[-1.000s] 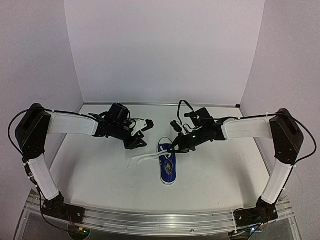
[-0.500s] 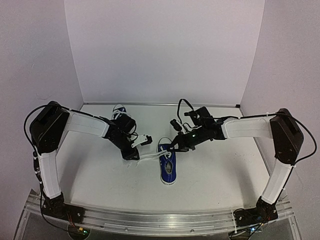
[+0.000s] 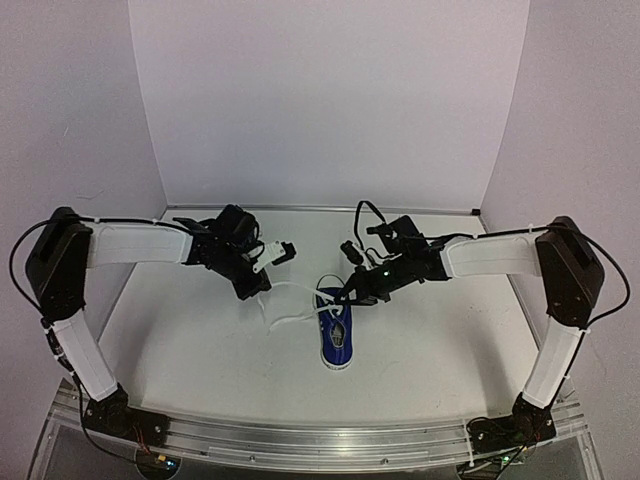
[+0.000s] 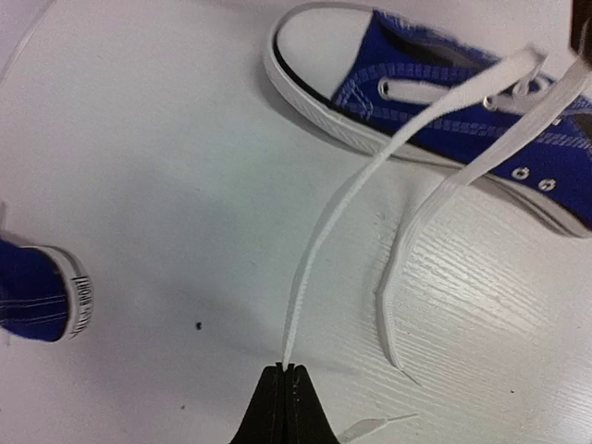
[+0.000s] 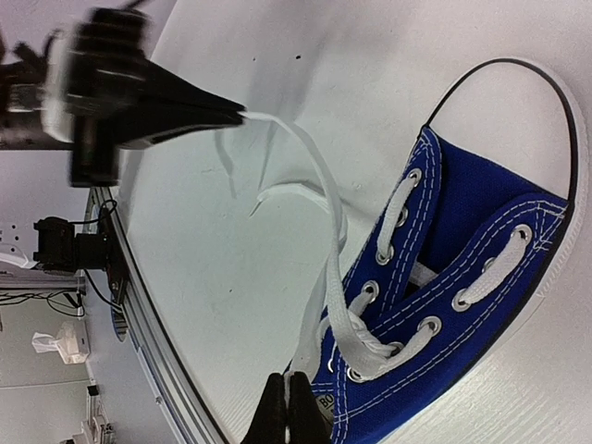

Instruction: Tie the shoes

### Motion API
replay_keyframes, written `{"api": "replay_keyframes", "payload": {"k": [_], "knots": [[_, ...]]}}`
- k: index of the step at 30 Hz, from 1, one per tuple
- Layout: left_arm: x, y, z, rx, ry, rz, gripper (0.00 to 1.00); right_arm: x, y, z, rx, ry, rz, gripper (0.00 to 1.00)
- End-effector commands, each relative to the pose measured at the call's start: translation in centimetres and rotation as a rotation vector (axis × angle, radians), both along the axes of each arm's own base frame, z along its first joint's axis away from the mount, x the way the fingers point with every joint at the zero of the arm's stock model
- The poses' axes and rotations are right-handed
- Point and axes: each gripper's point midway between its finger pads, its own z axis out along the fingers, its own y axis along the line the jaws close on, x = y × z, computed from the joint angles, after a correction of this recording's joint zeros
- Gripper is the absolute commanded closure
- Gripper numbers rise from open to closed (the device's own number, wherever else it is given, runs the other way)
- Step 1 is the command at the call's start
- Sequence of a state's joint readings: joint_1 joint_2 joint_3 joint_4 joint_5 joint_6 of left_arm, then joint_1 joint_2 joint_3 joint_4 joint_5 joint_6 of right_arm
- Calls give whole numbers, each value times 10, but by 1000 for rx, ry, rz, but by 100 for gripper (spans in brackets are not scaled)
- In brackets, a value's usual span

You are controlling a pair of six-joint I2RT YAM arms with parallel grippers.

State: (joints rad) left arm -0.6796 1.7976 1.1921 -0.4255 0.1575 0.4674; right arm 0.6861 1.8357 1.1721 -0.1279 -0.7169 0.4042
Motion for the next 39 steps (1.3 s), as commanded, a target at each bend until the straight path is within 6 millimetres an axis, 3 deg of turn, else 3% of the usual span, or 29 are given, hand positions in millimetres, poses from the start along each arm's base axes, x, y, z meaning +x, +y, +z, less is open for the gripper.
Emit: {"api": "replay_keyframes", "payload": {"k": [1,4,8,11,14,17,20,26,30,36,39], "knots": [[10,7,81,-124,-173,117,100,12,7,11,11,-62,-9,100],[3,13,85,-57,-164,169,100,14,7,11,8,-68,-16,100],[-25,14,70,70,-62,176,100,18,7,14,7,-79,-27,100],[-67,-8,63,96,-39,40,100,23,6,13,5,-83,-34,100],[-112,-46,84,-34,-16,-154,100,28,4,12,6,-83,-40,100],[-138,-75,113,-173,-21,-294,100,33,3,13,14,-83,-39,100],[-149,-102,126,-249,3,-386,100,35,4,16,27,-85,-28,100],[-155,-156,106,-270,63,-576,100,37,5,17,39,-89,-12,100],[-167,-190,105,-328,77,-725,100,37,4,15,44,-85,1,100],[-189,-215,83,-267,118,-881,100,41,3,16,60,-86,12,100],[-193,-209,64,-195,163,-901,100,43,0,19,66,-90,9,100]]}}
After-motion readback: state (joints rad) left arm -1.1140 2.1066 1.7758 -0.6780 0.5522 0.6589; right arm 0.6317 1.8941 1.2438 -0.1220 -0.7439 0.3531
